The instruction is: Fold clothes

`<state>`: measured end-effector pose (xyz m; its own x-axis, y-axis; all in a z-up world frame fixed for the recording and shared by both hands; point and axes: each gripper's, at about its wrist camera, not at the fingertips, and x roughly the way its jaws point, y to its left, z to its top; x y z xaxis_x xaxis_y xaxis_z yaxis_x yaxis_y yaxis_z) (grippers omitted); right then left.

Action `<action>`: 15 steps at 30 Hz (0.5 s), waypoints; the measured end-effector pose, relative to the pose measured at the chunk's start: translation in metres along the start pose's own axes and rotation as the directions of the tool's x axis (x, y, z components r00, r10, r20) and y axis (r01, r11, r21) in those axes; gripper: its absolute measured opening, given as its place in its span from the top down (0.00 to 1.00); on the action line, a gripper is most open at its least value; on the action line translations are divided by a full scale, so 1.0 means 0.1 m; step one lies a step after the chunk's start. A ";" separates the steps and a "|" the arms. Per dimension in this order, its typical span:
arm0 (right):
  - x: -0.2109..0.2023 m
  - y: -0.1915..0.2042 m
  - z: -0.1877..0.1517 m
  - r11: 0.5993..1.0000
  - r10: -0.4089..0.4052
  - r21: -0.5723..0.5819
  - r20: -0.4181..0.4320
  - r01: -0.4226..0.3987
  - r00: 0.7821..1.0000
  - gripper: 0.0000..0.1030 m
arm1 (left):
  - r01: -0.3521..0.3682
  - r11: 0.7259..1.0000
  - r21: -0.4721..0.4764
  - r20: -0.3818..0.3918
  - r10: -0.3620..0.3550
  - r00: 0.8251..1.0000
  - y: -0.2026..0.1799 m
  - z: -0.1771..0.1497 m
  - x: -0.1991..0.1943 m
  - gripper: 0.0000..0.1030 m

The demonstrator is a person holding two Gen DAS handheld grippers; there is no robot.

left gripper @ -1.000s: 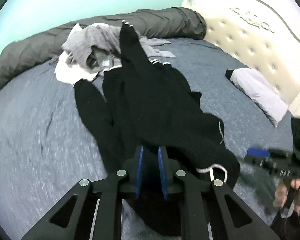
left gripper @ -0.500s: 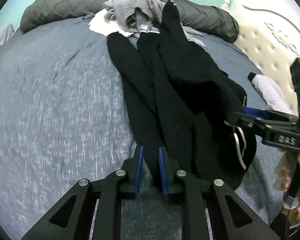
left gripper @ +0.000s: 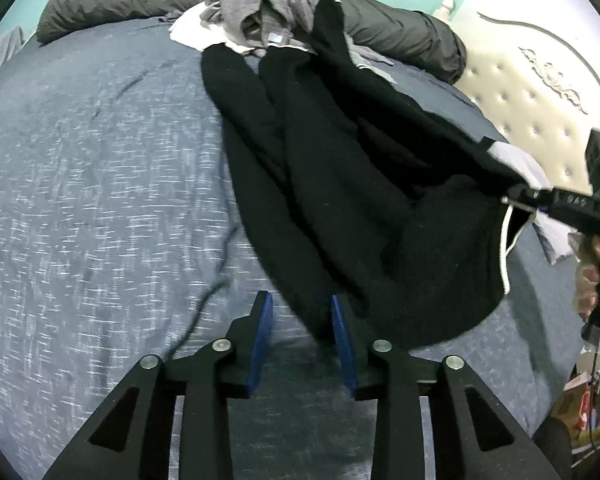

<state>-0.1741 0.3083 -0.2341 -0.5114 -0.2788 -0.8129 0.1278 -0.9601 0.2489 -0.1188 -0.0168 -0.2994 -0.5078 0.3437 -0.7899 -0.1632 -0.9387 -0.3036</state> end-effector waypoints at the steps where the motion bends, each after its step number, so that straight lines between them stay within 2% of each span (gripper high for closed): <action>1: 0.00 -0.10 -0.04 1.000 0.000 0.018 -0.016 0.000 1.000 0.88 | 0.007 1.000 0.006 0.000 -0.007 1.000 -0.03 -0.01 -0.01 0.61; 4: 0.03 -0.32 -0.17 0.998 0.009 0.070 -0.057 -0.005 0.998 0.88 | 0.030 1.000 0.003 -0.002 -0.030 1.000 -0.10 -0.04 0.00 0.51; 6: 0.03 -0.42 -0.24 0.994 0.020 0.106 -0.082 -0.012 0.996 0.88 | 0.045 0.999 0.002 -0.014 -0.044 0.999 -0.13 -0.05 0.03 0.51; 7: 0.02 -0.46 -0.26 0.993 0.017 0.118 -0.085 -0.007 0.996 0.85 | 0.047 0.999 0.006 -0.019 -0.047 0.999 -0.14 -0.06 0.04 0.51; 10: -0.13 -0.44 -0.26 0.996 -0.014 0.090 -0.035 0.017 0.999 0.74 | 0.056 0.998 0.022 -0.028 -0.055 0.998 -0.18 -0.06 0.07 0.48; 12: -0.23 -0.35 -0.22 0.999 -0.025 0.043 0.006 0.025 1.000 0.71 | 0.055 0.998 0.026 -0.031 -0.054 0.998 -0.20 -0.06 0.10 0.46; 13: -0.25 -0.27 -0.18 1.000 -0.029 0.008 0.018 0.029 0.999 0.62 | 0.055 0.998 0.028 -0.032 -0.054 0.998 -0.21 -0.06 0.11 0.45; 14: -0.25 -0.19 -0.15 0.999 -0.035 -0.027 0.019 0.036 0.999 0.47 | 0.049 0.998 0.031 -0.033 -0.048 0.998 -0.22 -0.07 0.12 0.44; 15: -0.21 -0.09 -0.12 0.997 -0.046 -0.065 0.015 0.047 0.999 0.43 | 0.043 0.998 0.035 -0.033 -0.042 0.999 -0.23 -0.07 0.13 0.44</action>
<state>-0.1544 0.3225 -0.2252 -0.5295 -0.2339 -0.8154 0.1587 -0.9716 0.1756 -0.1154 0.0089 -0.3063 -0.4724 0.3834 -0.7937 -0.2144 -0.9234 -0.3184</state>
